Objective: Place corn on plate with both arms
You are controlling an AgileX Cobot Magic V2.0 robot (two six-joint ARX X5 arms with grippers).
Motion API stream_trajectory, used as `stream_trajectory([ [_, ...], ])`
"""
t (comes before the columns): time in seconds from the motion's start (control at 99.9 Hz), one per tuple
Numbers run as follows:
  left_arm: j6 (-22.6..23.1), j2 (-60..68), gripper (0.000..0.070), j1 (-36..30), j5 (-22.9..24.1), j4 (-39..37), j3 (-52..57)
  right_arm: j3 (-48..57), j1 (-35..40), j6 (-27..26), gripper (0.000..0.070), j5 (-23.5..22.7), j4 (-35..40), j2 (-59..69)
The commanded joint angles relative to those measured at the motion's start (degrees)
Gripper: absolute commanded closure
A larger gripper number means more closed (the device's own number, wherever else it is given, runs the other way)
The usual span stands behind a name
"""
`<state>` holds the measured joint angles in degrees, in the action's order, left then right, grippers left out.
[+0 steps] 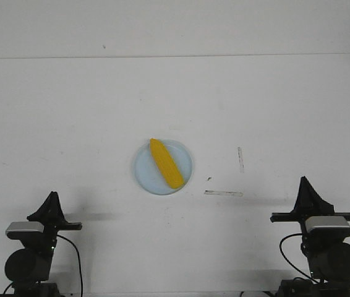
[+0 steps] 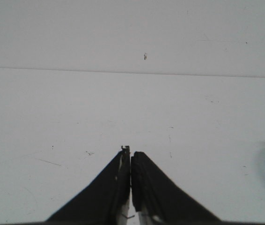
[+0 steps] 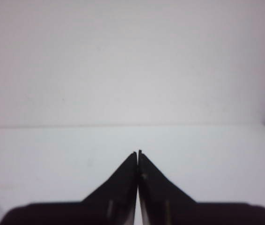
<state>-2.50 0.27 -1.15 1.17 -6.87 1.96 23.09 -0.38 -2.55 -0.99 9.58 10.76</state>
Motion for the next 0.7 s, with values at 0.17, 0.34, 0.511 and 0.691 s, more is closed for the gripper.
stream_trajectory([
  [0.17,-0.1,-0.1,0.0699,0.0,0.0,-0.8,-1.2,-10.3,0.1,-0.2,0.0697,-0.6,-8.2,-3.2],
  [0.34,-0.1,-0.1,0.0699,0.0,-0.1,-0.8,-1.2,-18.4,0.1,-0.2,0.0697,-0.5,-13.6,-8.5],
  [0.511,-0.1,-0.1,0.0699,0.0,0.0,-0.8,-1.2,-22.4,0.3,-0.3,0.0697,-0.8,-13.3,-10.7],
  [0.691,-0.1,0.0,0.0699,0.0,0.0,-0.7,-1.2,-22.4,0.9,-0.3,0.0697,-0.6,-12.1,-10.7],
])
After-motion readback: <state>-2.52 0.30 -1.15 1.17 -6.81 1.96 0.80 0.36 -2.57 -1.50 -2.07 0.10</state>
